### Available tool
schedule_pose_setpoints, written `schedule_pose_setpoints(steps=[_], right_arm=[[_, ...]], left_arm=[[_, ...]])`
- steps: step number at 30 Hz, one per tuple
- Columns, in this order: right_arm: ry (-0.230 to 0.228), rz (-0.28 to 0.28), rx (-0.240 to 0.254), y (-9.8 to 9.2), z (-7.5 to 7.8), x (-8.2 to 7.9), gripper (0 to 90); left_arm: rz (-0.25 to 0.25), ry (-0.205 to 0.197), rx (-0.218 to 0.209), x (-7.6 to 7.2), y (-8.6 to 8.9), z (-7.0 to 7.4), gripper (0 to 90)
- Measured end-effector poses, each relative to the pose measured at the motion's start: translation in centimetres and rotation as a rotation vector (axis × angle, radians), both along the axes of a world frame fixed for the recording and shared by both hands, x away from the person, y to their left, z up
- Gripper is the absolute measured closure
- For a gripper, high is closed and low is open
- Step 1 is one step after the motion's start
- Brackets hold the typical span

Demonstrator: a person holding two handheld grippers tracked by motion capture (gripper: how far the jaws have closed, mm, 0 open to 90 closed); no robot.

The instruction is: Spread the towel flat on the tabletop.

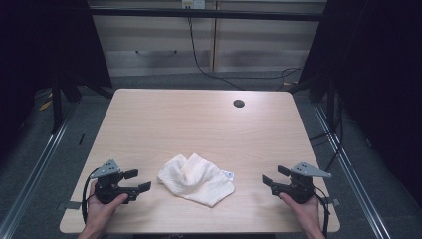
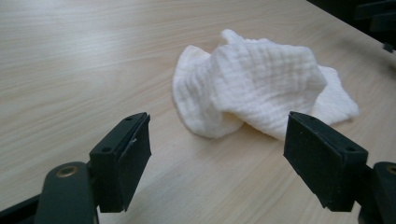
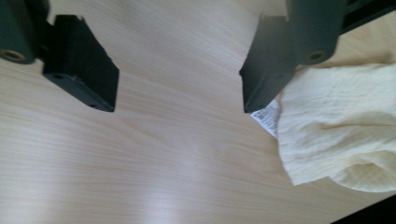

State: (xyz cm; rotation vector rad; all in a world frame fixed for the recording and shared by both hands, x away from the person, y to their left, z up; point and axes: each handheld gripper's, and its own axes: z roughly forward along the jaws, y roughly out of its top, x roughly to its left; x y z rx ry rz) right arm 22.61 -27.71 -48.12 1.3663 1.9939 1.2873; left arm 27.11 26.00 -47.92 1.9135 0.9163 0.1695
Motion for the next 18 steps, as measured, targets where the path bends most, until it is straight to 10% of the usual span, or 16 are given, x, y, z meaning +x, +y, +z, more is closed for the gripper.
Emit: schedule_pose_setpoints(steps=[10,18], right_arm=[[0.068,0.071,-0.026,2.1,0.6,1.2,25.6],[0.108,0.230,-0.031,5.1,0.9,2.7,32.0]], left_arm=[[0.012,0.007,0.001,0.5,0.1,-0.2,22.9],[-0.010,0.015,0.014,0.8,-0.5,-0.3,22.4]])
